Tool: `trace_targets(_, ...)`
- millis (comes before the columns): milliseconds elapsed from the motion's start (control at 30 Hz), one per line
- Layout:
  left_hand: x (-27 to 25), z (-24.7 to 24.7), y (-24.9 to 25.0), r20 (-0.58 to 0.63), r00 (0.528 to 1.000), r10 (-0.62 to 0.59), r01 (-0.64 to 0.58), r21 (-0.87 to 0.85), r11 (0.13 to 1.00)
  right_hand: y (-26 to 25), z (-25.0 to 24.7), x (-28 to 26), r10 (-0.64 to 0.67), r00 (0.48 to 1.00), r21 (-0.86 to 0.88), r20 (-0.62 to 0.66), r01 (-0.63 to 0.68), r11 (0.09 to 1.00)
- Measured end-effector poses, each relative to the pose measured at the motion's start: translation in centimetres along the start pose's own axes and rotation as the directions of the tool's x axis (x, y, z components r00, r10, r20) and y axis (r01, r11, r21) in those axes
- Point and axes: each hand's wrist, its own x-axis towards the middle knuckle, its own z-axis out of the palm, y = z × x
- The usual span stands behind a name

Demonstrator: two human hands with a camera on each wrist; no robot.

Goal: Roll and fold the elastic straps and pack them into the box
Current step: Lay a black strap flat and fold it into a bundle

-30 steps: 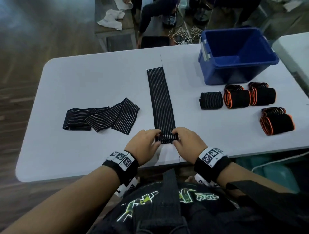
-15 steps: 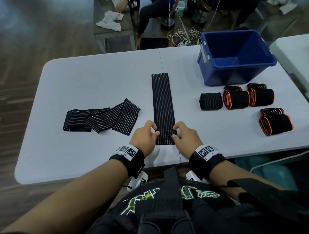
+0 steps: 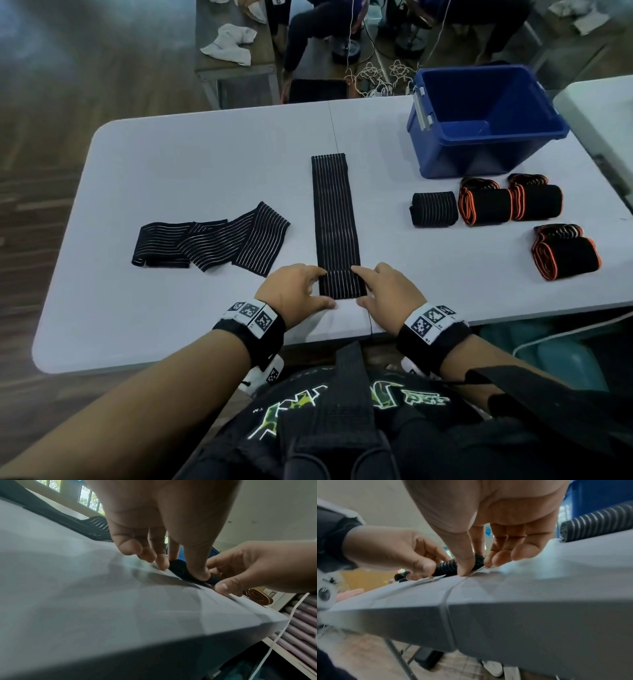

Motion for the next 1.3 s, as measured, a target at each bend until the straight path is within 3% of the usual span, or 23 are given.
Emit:
trace_targets(267, 0.2, 0.7, -0.7, -0.061, 0.99, -0.128, 0.114, -0.204, 0.972, -0.1, 0.0, 0.3, 0.067, 0.996, 0.313, -0.067, -0.043, 0.949)
trace_targets(433, 0.9, 0.5, -0.3, -0.022, 0.979, -0.204, 0.189, -0.285, 0.94, -0.1, -0.4, 1.3, 0.147, 0.984, 0.402, -0.1, -0.096, 0.911)
trace_targets(733, 1.4, 0.5, 1.2, 0.046, 0.961, -0.275, 0.278, -0.163, 0.947, -0.8, -1.6, 1.8, 0.305, 0.952, 0.328, 0.002, -0.289, 0.899)
trace_targets(967, 1.4, 0.5, 1.5, 0.043, 0.956, -0.292, 0.293, -0.025, 0.956, -0.9, -1.2, 2.6, 0.332, 0.943, 0.203, -0.027, -0.32, 0.925)
trace_targets(1067, 1.0, 0.6, 1.3, -0.11, 0.964, -0.242, 0.233, -0.088, 0.969, -1.5, -1.2, 1.8, 0.267, 0.954, 0.204, -0.134, -0.237, 0.95)
trace_targets(1133, 1.0, 1.0, 1.2, -0.203, 0.973, -0.112, 0.106, -0.041, 0.994, -1.6, -1.1, 1.5, 0.134, 0.972, 0.109, -0.192, -0.115, 0.987)
trace_targets(1300, 0.8, 1.3, 1.4, -0.194, 0.98, 0.036, -0.011, 0.129, 0.992, -1.5, -0.7, 1.4, 0.023, 0.991, -0.048, -0.13, -0.029, 0.998)
